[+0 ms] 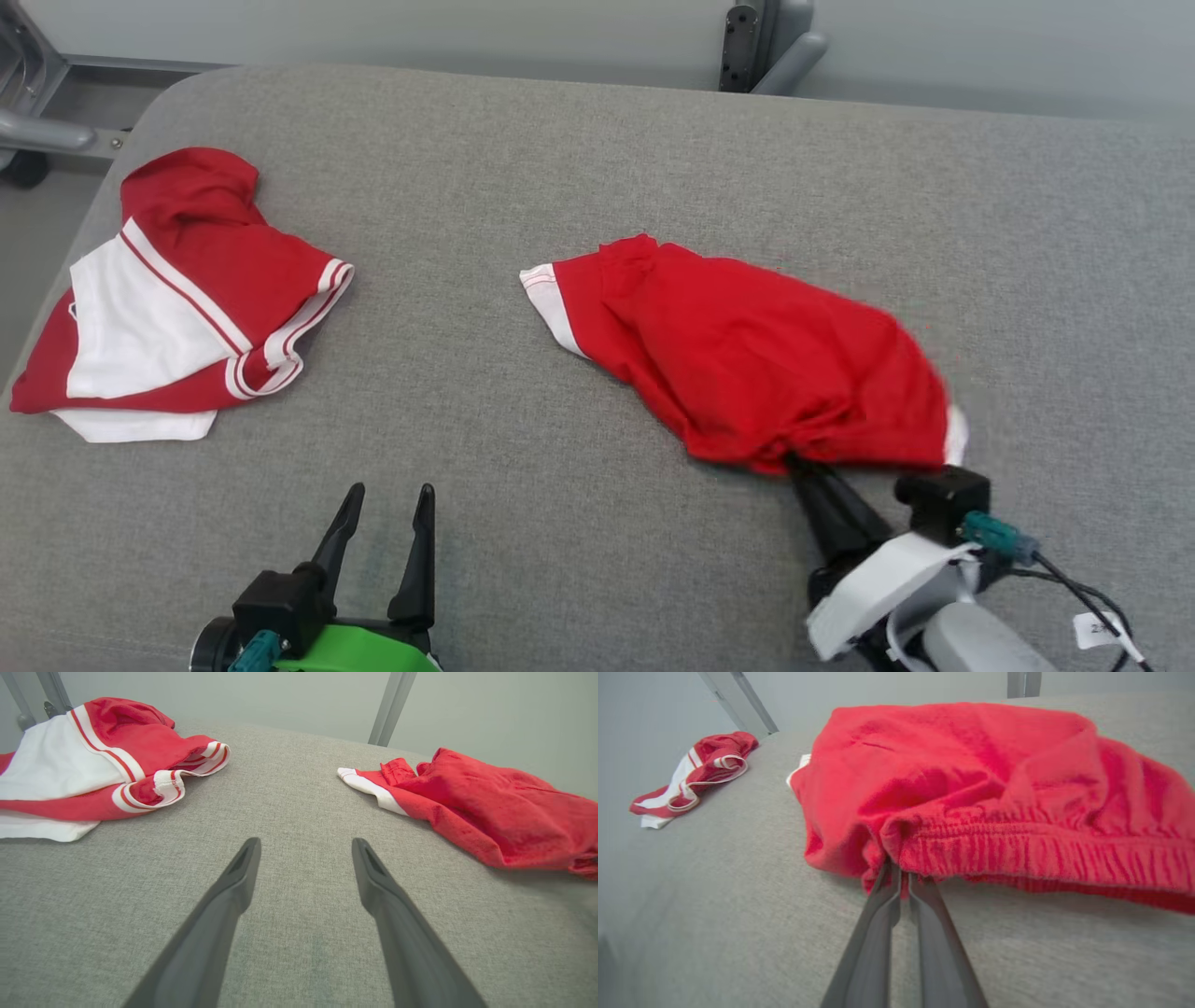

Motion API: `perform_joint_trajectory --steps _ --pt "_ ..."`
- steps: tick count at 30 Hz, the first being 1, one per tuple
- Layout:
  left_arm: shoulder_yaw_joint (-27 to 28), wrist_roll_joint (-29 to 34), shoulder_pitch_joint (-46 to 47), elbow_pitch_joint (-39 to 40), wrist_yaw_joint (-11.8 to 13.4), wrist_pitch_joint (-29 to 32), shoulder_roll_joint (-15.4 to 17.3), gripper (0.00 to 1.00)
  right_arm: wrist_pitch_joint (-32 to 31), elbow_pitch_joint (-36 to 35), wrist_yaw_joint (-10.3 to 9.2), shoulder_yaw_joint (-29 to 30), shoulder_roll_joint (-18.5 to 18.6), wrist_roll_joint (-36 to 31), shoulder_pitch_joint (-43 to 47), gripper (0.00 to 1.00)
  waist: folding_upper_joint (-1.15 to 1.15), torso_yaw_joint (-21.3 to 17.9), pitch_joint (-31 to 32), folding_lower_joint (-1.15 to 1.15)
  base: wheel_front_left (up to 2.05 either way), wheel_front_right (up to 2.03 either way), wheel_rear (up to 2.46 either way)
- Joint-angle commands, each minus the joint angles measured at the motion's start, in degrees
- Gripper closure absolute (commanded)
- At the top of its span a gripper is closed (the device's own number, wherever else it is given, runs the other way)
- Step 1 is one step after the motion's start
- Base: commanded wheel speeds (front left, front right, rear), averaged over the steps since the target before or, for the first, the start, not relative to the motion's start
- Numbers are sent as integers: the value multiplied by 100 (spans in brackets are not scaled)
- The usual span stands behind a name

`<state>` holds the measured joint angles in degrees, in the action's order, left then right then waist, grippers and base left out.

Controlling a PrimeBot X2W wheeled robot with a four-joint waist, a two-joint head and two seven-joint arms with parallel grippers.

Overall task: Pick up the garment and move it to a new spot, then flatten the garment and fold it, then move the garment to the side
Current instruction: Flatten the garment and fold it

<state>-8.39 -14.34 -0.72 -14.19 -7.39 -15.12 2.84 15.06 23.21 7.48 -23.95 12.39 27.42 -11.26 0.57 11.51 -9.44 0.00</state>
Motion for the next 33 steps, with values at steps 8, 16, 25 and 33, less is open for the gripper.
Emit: perform_joint_trajectory --steps 8,16,25,33 --pt "-50 65 -132 -21 -13 -4 10 0 -21 -1642 2 -1536 432 2298 -721 100 -57 -162 286 0 0 0 0" --pt "-208 64 30 -19 -13 -5 11 0 2 -665 1 -413 584 3421 -1314 100 -57 49 -58 0 0 0 0" --pt "-335 -21 264 -7 -8 -5 10 0 14 1592 2 947 599 2473 -2106 0 -57 309 -420 0 0 0 0" --pt "-251 -23 266 -58 -8 -4 10 0 16 1990 1 2083 404 952 -2110 0 -57 200 -319 0 0 0 0"
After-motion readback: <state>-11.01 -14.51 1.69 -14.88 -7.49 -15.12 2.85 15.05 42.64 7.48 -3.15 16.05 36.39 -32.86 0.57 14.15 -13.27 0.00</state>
